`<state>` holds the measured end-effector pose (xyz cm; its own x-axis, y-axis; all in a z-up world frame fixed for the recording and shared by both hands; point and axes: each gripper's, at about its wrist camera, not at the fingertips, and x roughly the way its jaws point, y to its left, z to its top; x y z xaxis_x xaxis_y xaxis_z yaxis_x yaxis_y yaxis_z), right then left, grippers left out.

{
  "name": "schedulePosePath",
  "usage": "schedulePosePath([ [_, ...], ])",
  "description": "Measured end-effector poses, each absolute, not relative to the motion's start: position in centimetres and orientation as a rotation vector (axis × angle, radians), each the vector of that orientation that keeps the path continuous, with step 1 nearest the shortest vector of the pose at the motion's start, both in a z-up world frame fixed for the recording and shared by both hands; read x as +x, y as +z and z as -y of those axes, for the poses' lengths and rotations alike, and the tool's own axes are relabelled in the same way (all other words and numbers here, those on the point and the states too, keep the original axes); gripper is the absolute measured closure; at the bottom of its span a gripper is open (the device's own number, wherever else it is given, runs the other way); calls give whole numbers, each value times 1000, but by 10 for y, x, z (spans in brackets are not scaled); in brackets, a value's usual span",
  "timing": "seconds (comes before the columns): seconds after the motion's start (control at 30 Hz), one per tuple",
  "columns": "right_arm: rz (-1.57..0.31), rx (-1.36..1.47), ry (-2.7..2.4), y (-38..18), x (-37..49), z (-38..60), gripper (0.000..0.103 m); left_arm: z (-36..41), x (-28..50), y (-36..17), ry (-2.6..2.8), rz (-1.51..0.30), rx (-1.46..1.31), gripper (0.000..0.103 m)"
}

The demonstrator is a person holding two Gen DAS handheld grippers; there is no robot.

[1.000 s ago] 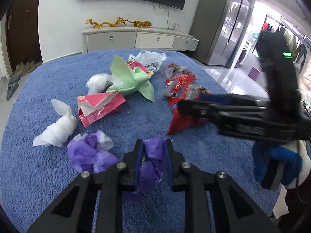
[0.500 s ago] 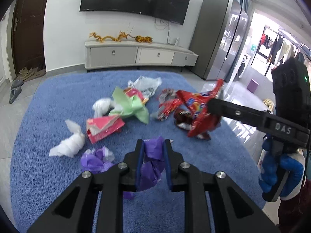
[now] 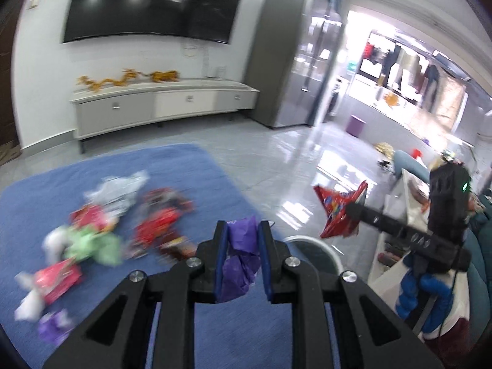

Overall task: Collect trash
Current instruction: 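Carry both items to the bin and open both tools to drop them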

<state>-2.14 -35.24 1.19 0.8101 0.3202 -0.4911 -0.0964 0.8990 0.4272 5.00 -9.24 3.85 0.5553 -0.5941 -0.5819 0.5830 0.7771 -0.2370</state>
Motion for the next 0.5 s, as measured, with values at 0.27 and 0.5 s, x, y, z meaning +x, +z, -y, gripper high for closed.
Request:
schedulePosePath([
  [0.27,-666,492,6,-32,-37,443,78,226,74,16,-861,-791,26,84],
  [0.5,-746,544,-101,-74,-30,485,66,309,86,-11,-924,-861,53,81],
])
